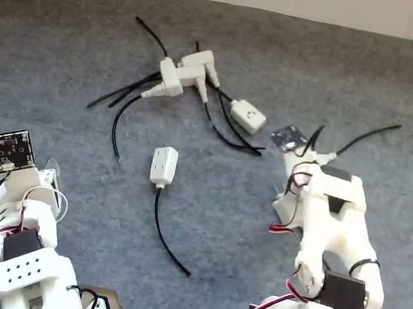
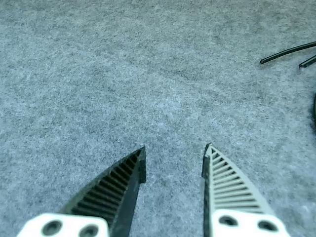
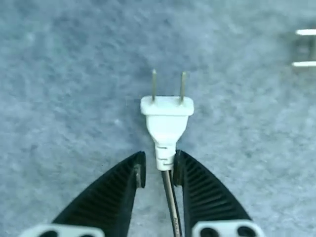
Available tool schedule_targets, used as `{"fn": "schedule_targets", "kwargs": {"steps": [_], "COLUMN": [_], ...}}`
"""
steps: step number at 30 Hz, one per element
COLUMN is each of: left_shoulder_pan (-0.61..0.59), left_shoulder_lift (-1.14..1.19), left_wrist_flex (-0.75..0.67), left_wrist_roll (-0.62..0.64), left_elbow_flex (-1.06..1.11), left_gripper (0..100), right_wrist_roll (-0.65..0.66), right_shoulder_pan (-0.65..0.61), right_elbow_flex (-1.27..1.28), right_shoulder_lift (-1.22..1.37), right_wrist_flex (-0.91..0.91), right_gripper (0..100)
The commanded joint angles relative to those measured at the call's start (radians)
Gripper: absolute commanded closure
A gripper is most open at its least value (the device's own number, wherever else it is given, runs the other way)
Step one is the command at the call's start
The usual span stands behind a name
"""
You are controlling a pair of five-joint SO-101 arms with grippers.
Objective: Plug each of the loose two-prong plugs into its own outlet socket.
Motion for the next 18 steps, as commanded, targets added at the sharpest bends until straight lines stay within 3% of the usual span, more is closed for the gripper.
{"fn": "schedule_targets", "kwargs": {"steps": [1, 13, 18], "left_shoulder_pan": [0.021, 0.021, 0.021], "left_shoulder_lift": [-0.013, -0.013, -0.013], "left_wrist_flex": [-0.012, -0.012, -0.012], "left_wrist_roll": [-0.002, -0.002, -0.002], "left_elbow_flex": [-0.016, -0.016, -0.015], "left_gripper": [80, 80, 80], "right_wrist_roll": [-0.078, -0.235, -0.359], "right_shoulder_pan": [-0.061, -0.232, -0.257], "right_elbow_flex": [-0.018, -0.028, -0.071], "right_shoulder_lift": [-0.041, -0.036, -0.033], "right_wrist_flex": [0.012, 0.010, 0.012], "right_gripper": [89.6, 89.0, 72.9]}}
